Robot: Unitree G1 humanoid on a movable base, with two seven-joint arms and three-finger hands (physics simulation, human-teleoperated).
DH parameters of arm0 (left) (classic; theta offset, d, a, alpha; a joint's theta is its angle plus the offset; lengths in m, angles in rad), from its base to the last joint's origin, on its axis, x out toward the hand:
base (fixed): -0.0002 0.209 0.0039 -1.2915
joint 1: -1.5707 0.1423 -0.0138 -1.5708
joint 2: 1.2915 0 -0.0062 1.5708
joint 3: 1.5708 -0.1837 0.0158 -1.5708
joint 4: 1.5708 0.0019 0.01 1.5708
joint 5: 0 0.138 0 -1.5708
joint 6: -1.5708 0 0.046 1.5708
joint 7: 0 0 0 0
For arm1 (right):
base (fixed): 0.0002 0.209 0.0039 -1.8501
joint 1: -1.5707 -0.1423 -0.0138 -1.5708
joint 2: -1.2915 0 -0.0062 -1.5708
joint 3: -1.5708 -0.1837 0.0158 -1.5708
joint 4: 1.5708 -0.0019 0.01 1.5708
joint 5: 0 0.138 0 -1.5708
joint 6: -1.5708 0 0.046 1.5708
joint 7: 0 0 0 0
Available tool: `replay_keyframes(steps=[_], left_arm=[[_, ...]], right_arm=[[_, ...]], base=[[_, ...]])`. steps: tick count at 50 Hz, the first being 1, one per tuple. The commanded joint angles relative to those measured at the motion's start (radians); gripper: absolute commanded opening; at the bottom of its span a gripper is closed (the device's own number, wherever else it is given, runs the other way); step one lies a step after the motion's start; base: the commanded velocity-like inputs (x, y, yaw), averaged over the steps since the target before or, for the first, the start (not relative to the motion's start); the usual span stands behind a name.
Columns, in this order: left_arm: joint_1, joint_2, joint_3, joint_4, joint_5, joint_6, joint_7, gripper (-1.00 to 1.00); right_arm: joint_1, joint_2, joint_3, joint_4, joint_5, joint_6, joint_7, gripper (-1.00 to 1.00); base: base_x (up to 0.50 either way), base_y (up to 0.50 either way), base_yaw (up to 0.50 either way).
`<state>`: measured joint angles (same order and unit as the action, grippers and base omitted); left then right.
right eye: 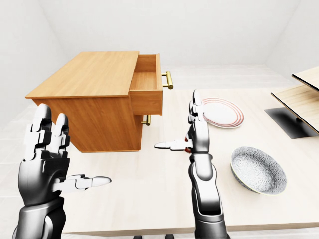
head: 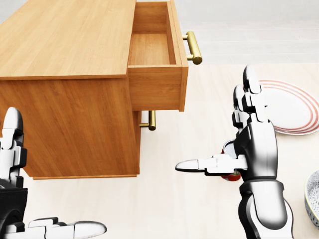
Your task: Close the top drawer of the cabinet.
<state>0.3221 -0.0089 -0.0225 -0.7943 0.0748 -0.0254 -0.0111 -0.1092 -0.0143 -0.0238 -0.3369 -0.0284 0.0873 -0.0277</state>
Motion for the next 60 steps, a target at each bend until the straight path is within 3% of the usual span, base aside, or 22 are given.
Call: replay_keyframes(steps=[1, 9, 11, 16, 26, 42, 44, 49, 54, 60], left_arm=[[0.003, 0.0, 0.002, 0.008, -0.002, -0.014, -0.001, 1.0], [0.009, 0.0, -0.002, 0.002, 0.005, -0.019, -0.001, 1.0], [0.009, 0.0, -0.002, 0.005, 0.005, -0.022, -0.001, 1.0], [0.008, 0.0, -0.004, 0.003, 0.009, -0.018, 0.0, 1.0], [0.006, 0.001, -0.003, -0.002, 0.008, -0.01, 0.002, 1.0], [0.006, 0.0, -0.005, 0.0, 0.016, -0.009, 0.003, 1.0], [0.007, 0.001, -0.006, -0.001, 0.017, -0.01, 0.003, 1.0], [0.009, 0.002, -0.007, 0.002, 0.017, -0.017, 0.002, 1.0], [0.013, 0.001, -0.008, -0.001, 0.017, -0.021, 0.002, 1.0], [0.013, 0.002, -0.006, -0.002, 0.008, -0.023, 0.0, 1.0]], right_arm=[[-0.078, 0.0, 0.005, 0.134, -0.016, 0.0, -0.017, 1.0], [-0.123, 0.0, 0.015, 0.181, -0.03, 0.0, -0.023, 1.0], [-0.137, 0.017, -0.002, 0.18, 0.036, 0.0, 0.002, 1.0], [-0.165, 0.007, -0.007, 0.233, 0.042, 0.0, -0.011, 1.0], [-0.192, 0.001, 0.015, 0.216, 0.019, 0.0, -0.023, 1.0], [-0.278, 0.002, 0.022, 0.395, -0.033, 0.0, -0.035, 1.0], [-0.295, 0.0, 0.016, 0.426, -0.03, -0.011, -0.033, 1.0], [-0.373, -0.009, -0.008, 0.634, -0.026, -0.115, -0.057, 1.0], [-0.416, -0.018, -0.013, 0.734, -0.024, -0.169, -0.084, 1.0], [-0.447, -0.024, -0.017, 0.766, -0.01, -0.161, -0.082, 1.0]], base=[[0.0, 0.0, 0.0], [0.0, 0.0, 0.0], [0.0, 0.0, 0.0], [0.0, 0.0, 0.0], [0.0, 0.0, 0.0], [0.0, 0.0, 0.0], [0.0, 0.0, 0.0], [0.0, 0.0, 0.0], [0.0, 0.0, 0.0], [0.0, 0.0, 0.0]])
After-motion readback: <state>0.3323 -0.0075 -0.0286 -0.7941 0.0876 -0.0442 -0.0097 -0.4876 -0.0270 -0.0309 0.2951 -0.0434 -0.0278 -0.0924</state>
